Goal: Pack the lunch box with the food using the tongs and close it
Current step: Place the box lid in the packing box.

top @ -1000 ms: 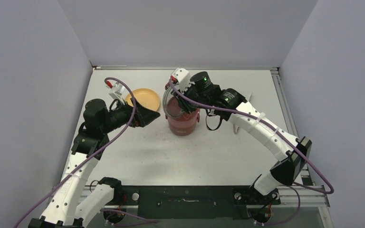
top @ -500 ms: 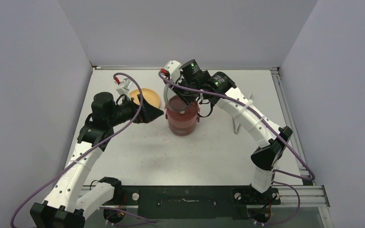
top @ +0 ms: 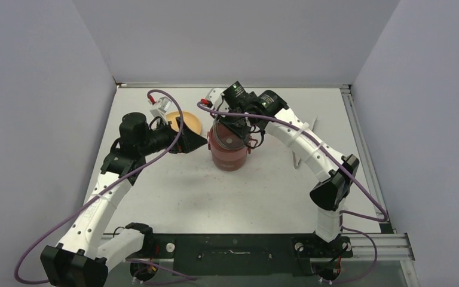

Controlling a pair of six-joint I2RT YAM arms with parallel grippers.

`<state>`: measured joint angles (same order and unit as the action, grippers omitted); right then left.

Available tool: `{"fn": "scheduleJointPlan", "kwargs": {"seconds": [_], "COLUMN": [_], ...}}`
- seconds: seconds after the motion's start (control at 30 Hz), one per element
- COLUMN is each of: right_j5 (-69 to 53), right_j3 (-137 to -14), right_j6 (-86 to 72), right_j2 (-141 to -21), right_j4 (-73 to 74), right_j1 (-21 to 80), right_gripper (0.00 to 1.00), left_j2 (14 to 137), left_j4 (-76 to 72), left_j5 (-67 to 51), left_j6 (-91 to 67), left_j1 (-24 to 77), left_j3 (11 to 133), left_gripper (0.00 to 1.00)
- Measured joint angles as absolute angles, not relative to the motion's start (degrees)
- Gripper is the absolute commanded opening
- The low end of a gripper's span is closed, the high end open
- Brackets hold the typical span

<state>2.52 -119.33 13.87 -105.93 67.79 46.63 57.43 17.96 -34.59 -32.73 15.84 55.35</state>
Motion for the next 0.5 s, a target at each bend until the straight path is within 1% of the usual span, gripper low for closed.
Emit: {"fn": "scheduleJointPlan", "kwargs": {"seconds": [0.2, 0.3, 0.4, 0.5], "right_j5": [4.6, 5.5, 6.2, 6.3], "right_j3": [-119.5, -120.3, -120.6, -120.6], "right_j6": [14.6, 14.8, 15.0, 15.5], "right_j2": [-108.7, -110.1, -110.8, -111.1], "right_j4": [68.0, 67.2, 66.4, 65.8], "right_j1": [46.6, 46.6, 46.5, 46.5], "right_gripper": [0.1, 0.13, 0.21, 0.24], "left_j2": [58.5, 59.3, 59.9, 60.2], "left_j4": [17.9, 17.9, 17.8, 17.8], "left_j5": [-34.6, -34.6, -34.6, -34.6], "left_j6": [-32.3, -32.2, -32.1, -32.1], "left_j1": [15.8, 15.8, 15.8, 15.8], "left_j3": [55.4, 55.5, 55.6, 55.7], "left_gripper": [0.9, 0.9, 0.9, 0.9]}}
